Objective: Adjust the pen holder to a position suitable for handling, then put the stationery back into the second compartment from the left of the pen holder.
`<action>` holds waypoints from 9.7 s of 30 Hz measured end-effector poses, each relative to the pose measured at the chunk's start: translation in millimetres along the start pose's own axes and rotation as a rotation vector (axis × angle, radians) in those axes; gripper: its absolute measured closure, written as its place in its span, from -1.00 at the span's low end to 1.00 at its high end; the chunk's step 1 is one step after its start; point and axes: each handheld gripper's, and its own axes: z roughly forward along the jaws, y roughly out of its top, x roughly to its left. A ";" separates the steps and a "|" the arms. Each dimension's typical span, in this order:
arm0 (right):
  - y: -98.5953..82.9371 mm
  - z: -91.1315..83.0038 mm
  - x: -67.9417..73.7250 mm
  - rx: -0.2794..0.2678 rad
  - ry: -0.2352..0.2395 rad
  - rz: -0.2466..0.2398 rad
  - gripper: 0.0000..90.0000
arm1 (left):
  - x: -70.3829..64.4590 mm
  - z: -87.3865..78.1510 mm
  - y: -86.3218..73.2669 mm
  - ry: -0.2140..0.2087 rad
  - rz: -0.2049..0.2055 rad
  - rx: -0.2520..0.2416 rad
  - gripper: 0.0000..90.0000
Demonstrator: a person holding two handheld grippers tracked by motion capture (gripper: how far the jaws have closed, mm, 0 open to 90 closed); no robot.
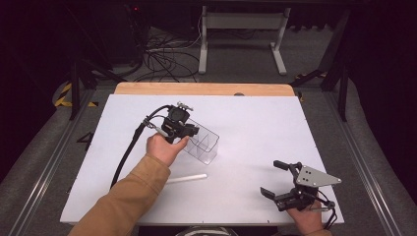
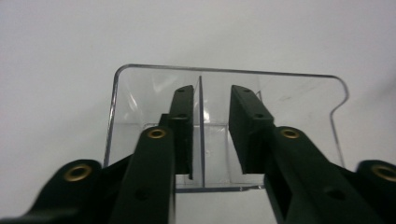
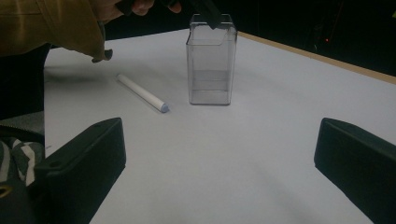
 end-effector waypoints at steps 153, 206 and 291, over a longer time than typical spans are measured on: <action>51.5 13.0 -5.7 0.058 -0.153 0.038 -0.80 | -40.2 -10.0 -93.0 -0.178 0.487 0.034 -0.35; 48.7 10.5 -14.4 0.041 -0.135 0.053 -0.80 | -62.7 34.6 -70.6 -0.100 0.711 0.526 0.74; 40.1 23.0 -11.8 0.075 -0.123 0.034 -0.80 | -1.9 -19.1 -3.1 -0.251 0.161 -0.631 0.74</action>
